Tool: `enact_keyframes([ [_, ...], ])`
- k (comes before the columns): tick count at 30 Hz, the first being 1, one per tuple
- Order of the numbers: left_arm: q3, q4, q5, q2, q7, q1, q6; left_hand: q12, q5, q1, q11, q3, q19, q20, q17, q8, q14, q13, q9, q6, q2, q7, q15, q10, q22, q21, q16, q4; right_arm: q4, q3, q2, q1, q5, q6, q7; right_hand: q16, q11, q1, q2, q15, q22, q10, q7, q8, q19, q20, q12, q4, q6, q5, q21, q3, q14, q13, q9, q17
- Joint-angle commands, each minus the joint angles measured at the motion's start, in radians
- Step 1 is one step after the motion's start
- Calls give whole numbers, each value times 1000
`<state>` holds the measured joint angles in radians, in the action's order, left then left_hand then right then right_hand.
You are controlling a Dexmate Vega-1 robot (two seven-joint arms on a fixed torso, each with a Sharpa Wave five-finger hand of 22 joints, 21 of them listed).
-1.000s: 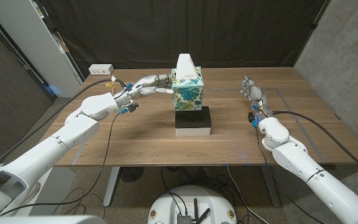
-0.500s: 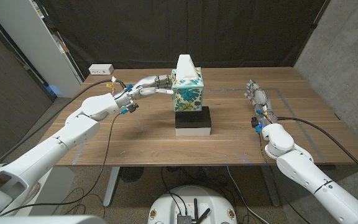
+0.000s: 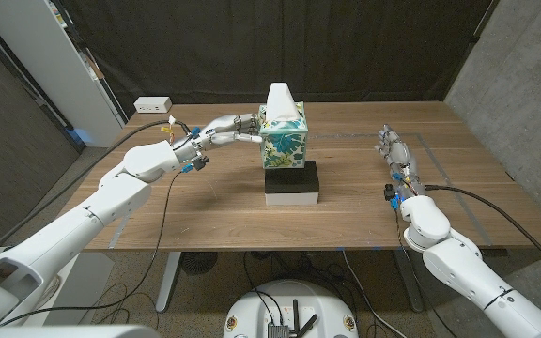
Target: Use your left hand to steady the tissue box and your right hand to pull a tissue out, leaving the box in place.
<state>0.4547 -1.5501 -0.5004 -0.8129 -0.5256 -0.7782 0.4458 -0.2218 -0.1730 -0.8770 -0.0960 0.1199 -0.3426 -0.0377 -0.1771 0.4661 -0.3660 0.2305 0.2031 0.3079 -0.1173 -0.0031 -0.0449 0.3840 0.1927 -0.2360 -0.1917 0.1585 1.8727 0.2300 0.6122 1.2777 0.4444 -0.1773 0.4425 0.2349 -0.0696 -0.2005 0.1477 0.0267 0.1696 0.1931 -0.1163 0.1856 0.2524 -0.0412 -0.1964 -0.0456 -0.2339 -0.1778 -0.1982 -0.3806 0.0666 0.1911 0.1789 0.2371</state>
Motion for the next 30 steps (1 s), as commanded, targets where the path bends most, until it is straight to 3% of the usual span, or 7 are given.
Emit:
enact_keyframes([
  [1, 1, 6, -2, 4, 0, 3, -2, 3, -7, 5, 4, 18, -3, -6, 0, 63, 5, 6, 16, 37, -11, 26, -35, 6, 2, 4, 7, -8, 45, -29, -10, 68, -15, -9, 33, -5, -2, -7, 3, 4, 3, 8, 3, 5, 3, 2, 1, -7, -5, 2, 4, 0, 6, 1, 3, 1],
  [15, 5, 16, -1, 11, -2, 11, -5, 3, -6, 9, 0, 27, -5, -1, 1, 65, 2, 7, 15, 41, -7, 21, -40, 11, 2, 3, 6, -6, 85, -47, -19, 117, -35, -3, 51, -4, -4, -7, 3, 5, 3, 9, 2, 6, 4, 2, 0, -9, -7, 2, 3, -1, 6, 1, 3, 1],
  [30, 18, 46, -9, 31, -25, 32, -1, 6, -6, 15, 0, 37, -4, -3, 1, 64, 2, 10, 15, 38, -4, 24, -38, 9, 2, 4, 6, -5, 90, -53, -26, 114, -15, -9, 16, -4, -1, 3, 10, 1, 3, 12, 6, 7, 0, 6, 0, -1, -9, 2, 4, -1, 4, 1, 3, 4],
])
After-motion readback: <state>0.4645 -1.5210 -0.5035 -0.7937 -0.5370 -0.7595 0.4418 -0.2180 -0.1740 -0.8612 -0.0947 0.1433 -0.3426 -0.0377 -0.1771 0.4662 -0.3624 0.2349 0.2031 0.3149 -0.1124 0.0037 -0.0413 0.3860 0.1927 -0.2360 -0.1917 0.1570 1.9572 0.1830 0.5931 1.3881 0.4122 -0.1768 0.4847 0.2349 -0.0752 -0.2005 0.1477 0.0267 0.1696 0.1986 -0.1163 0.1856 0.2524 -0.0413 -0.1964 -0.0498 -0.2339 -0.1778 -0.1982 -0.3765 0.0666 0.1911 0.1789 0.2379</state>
